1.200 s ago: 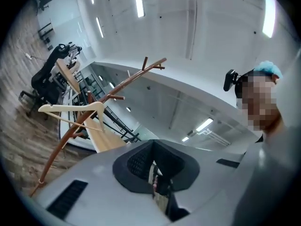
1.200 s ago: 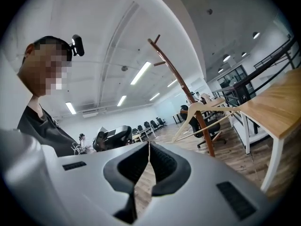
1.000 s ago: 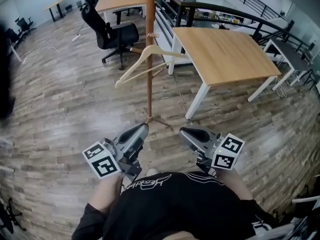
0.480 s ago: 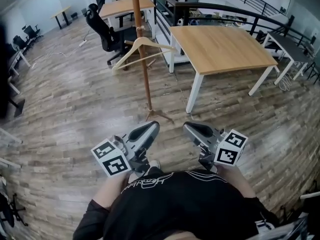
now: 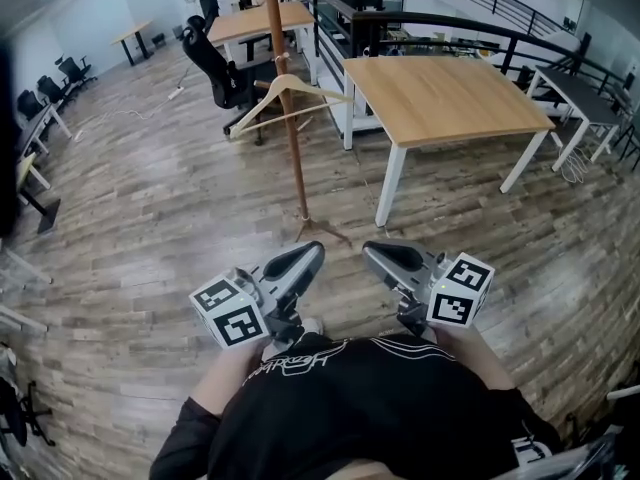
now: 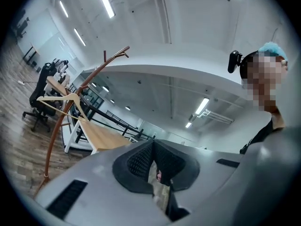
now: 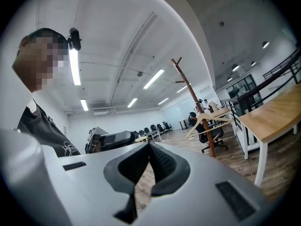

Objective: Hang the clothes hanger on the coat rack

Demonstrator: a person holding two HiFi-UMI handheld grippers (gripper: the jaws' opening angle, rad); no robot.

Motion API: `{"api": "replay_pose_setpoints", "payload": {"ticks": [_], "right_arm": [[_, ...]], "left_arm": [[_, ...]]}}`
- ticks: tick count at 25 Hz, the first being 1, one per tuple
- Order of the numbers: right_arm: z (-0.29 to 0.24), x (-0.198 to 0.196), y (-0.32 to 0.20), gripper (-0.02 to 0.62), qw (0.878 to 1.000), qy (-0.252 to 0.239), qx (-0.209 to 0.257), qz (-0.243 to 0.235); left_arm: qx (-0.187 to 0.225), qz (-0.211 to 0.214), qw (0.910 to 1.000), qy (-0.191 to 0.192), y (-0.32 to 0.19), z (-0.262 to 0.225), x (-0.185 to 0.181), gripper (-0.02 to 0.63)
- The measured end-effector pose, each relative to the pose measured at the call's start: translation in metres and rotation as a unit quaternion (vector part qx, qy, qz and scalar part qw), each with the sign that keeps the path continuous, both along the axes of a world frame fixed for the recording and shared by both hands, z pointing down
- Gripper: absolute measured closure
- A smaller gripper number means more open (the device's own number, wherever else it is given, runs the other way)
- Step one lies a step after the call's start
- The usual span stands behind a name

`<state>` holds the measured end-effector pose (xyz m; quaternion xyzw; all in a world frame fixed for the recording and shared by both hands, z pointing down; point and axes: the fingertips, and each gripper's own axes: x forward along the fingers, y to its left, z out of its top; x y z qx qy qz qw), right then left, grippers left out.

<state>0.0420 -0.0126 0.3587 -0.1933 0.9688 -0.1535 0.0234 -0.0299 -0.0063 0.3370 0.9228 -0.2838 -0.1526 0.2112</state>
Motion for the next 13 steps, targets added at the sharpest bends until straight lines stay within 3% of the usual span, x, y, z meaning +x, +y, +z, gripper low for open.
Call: {"api": "replay_pose_setpoints", "payload": {"ticks": [7, 13], "right_arm": [[-0.0014, 0.0011, 0.0071, 0.555, 1.000, -0.004, 0.005, -0.003], [-0.0038, 0.0086, 0.0049, 0.555, 1.000, -0.007, 0.012, 0.005]], "left_arm": [[0.013, -0.027, 0.9995, -0.013, 0.0038, -0.0021, -0.0010, 0.598], [0.010, -0.025, 0.9995, -0.015, 0.0012, 0.0004, 0.0051, 0.598]]}}
